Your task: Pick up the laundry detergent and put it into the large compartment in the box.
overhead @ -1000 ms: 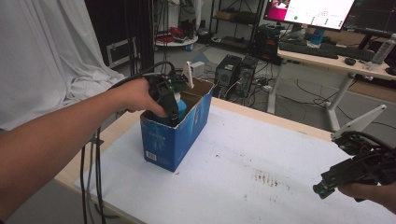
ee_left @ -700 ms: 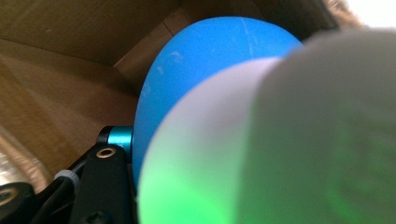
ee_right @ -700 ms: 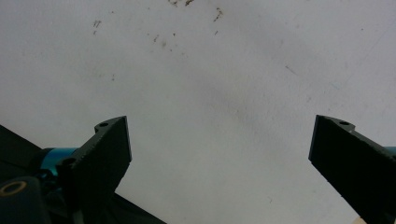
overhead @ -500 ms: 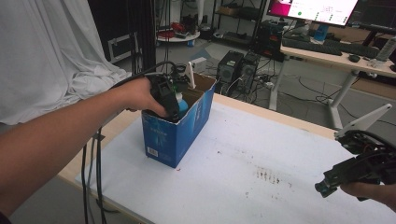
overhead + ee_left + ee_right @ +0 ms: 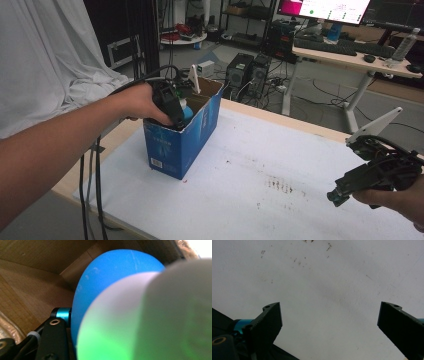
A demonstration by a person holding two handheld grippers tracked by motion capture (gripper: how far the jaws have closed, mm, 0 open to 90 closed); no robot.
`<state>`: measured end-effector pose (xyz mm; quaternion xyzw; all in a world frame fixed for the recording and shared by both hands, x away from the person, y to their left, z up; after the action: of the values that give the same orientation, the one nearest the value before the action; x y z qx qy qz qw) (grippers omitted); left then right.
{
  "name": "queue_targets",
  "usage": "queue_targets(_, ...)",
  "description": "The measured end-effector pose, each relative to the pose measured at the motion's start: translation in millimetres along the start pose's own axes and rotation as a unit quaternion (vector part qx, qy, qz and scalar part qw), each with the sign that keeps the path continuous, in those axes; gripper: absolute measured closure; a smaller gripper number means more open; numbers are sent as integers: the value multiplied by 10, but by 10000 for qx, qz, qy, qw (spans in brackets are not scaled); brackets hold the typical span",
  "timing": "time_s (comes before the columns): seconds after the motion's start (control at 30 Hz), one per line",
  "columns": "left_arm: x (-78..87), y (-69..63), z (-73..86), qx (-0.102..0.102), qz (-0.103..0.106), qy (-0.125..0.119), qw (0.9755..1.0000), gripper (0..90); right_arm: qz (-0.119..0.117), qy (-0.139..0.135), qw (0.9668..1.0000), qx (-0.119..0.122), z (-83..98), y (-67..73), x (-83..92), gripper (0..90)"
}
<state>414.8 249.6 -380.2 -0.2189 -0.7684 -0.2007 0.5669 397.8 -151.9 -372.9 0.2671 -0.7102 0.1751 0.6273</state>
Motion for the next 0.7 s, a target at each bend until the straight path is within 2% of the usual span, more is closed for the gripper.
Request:
queue_targets(0.37,187,23,-39,-16,69,-56,10000,336,-23,-8,10000,-5,5,-4,1,49)
queue_targets(0.5,247,29,-56,-34,16,-80,10000,320,-19,-16,10000,-13,13,-14,7,49)
queue_targets(0.57,300,44,-68,-40,-97,-77,9999,281,-29,-20,10000,-17,16,-17,13,49)
queue_targets(0.63,382,73,-77,-40,-196,-69,9998,257,-30,-31,10000,-29,17,-21,22,49)
queue_targets(0.7,492,89,-85,-14,-212,-101,9997,257,-16,-36,10000,-37,17,-25,33,49)
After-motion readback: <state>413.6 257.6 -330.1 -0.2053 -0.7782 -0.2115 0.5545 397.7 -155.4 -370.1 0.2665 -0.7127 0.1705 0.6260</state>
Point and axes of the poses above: each handheld gripper's, and its own axes: x roughly backward along the jaws, z roughly out of its underside, y roughly to its left, the point moved 8 cm from there along -x, roughly forward along the jaws, and after that the axes turned 4 degrees about -z, right-handed, at the moved point
